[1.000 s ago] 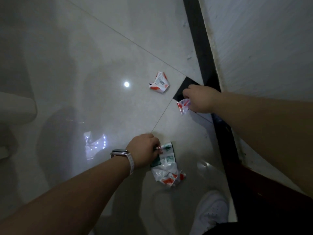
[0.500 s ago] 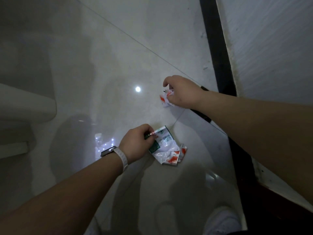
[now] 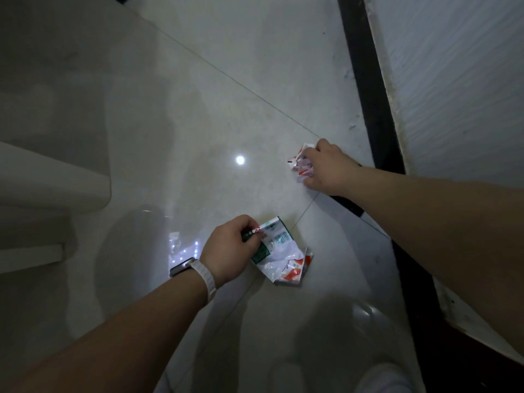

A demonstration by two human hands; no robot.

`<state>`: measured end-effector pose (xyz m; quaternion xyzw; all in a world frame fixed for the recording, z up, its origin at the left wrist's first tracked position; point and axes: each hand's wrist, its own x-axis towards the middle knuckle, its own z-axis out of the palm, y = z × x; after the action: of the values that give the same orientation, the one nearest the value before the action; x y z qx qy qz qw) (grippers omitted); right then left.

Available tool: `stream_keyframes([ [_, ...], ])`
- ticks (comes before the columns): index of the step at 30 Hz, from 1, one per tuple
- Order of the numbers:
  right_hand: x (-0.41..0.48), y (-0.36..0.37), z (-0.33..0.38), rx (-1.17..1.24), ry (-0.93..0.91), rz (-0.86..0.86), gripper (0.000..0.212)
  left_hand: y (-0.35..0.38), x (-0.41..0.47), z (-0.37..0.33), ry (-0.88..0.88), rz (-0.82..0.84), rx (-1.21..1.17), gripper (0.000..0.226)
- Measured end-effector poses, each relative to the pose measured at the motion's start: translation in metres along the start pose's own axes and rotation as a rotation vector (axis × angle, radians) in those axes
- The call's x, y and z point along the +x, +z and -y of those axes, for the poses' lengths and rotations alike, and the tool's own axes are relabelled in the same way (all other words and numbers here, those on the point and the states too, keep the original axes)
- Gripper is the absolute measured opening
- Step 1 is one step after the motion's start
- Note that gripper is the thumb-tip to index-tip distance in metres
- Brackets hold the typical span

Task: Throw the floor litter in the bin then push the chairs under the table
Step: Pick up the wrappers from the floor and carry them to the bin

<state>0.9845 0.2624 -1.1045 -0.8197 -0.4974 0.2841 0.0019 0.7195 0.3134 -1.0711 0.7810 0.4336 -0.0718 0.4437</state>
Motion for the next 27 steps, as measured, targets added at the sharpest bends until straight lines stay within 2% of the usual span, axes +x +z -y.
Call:
stream_keyframes([
  [5,-0.007,0.000,-0.001,-0.076,-0.002,0.051,0.029,0.001,-0.003,-0.006,-0.005,-0.002,-0.039,0.009],
  [11,-0.009,-0.012,0.001,0.014,-0.013,0.082,0.012,-0.008,-0.001,-0.011,-0.054,-0.043,-0.083,0.007],
  [15,-0.018,-0.024,0.015,0.160,-0.002,0.020,0.021,-0.019,0.003,-0.021,-0.061,-0.087,-0.121,0.013],
  [18,-0.041,-0.041,0.036,0.252,0.019,-0.005,0.021,-0.041,-0.007,-0.039,-0.115,-0.138,-0.254,0.011],
  [22,-0.085,-0.085,0.074,0.322,0.051,-0.037,0.023,-0.099,-0.042,-0.086,-0.171,-0.231,-0.443,0.009],
  [27,-0.143,-0.174,0.136,0.440,0.067,-0.091,0.032,-0.189,-0.105,-0.142,-0.203,-0.251,-0.500,0.010],
])
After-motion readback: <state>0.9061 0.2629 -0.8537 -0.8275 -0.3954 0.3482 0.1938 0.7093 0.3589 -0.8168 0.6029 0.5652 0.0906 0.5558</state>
